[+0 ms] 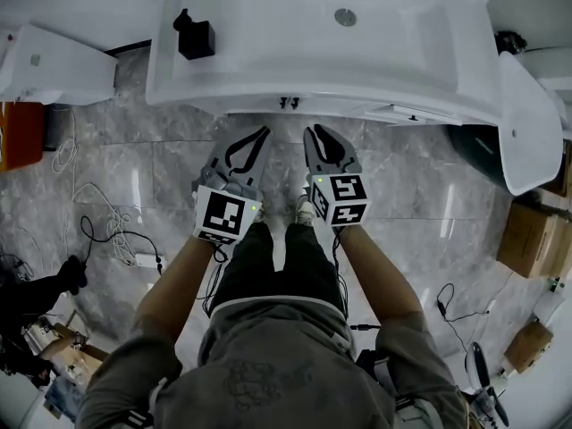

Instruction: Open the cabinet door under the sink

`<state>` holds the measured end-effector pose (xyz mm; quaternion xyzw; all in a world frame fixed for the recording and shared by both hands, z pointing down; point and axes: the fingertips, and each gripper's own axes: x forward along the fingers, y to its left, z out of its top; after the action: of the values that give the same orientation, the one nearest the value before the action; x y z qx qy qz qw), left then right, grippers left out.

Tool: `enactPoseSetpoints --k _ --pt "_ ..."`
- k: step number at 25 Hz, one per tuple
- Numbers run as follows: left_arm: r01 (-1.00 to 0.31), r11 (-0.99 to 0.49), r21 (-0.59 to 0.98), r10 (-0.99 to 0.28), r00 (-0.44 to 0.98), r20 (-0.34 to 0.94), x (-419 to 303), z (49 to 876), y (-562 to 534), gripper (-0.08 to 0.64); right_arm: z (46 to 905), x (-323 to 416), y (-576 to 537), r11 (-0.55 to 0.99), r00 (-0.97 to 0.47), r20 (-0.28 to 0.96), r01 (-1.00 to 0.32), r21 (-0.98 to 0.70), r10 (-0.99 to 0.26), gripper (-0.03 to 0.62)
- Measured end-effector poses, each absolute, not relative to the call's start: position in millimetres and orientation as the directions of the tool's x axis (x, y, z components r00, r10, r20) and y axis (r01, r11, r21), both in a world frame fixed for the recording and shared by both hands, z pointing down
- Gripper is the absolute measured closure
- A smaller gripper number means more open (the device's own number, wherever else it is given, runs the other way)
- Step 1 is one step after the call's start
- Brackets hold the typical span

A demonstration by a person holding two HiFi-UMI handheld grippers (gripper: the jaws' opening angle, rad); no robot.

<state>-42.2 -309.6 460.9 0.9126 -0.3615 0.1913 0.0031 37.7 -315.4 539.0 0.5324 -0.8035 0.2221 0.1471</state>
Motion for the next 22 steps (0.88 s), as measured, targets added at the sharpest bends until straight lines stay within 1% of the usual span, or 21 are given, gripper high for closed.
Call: enactPoseSetpoints --k 1,2,3,8,13,17,22 --pt "-0.663 -0.736 -0.137 -0.661 0.66 0.357 -41 468 -314 0.538 551 36 -319 0.337 -0.394 0.485 -0.919 -0.204 -0.781 0.526" --pt "-0.665 -0.734 -0.141 -0.663 0.655 0.362 -40 476 -318 0.538 562 35 -323 0.337 -0.395 0.496 -0.919 -0.206 -0.773 0.469" --pt "-0.668 -0.73 -0.144 -0.666 0.649 0.368 -40 484 -323 0.538 574 34 -328 0.335 -0.394 0.505 -0.919 -0.208 -0.768 0.462" --pt "-0.688 -0.713 -0.138 -0.678 0.624 0.389 -41 523 -344 0.538 631 35 -357 0.302 -0.374 0.544 -0.927 -0.221 -0.751 0.463" --pt "-0.675 -0.729 -0.113 -0.638 0.609 0.471 -45 574 -352 0.538 696 36 -381 0.283 -0.339 0.592 -0.94 -0.189 -0.731 0.471" --pt "-0.688 -0.719 -0.102 -0.642 0.6 0.477 -53 603 -358 0.538 739 29 -392 0.299 -0.329 0.632 -0.941 -0.158 -0.702 0.472" --pt "-0.682 -0.726 -0.089 -0.627 0.603 0.494 -53 636 -355 0.538 782 29 -396 0.262 -0.3 0.677 -0.951 -0.161 -0.672 0.473"
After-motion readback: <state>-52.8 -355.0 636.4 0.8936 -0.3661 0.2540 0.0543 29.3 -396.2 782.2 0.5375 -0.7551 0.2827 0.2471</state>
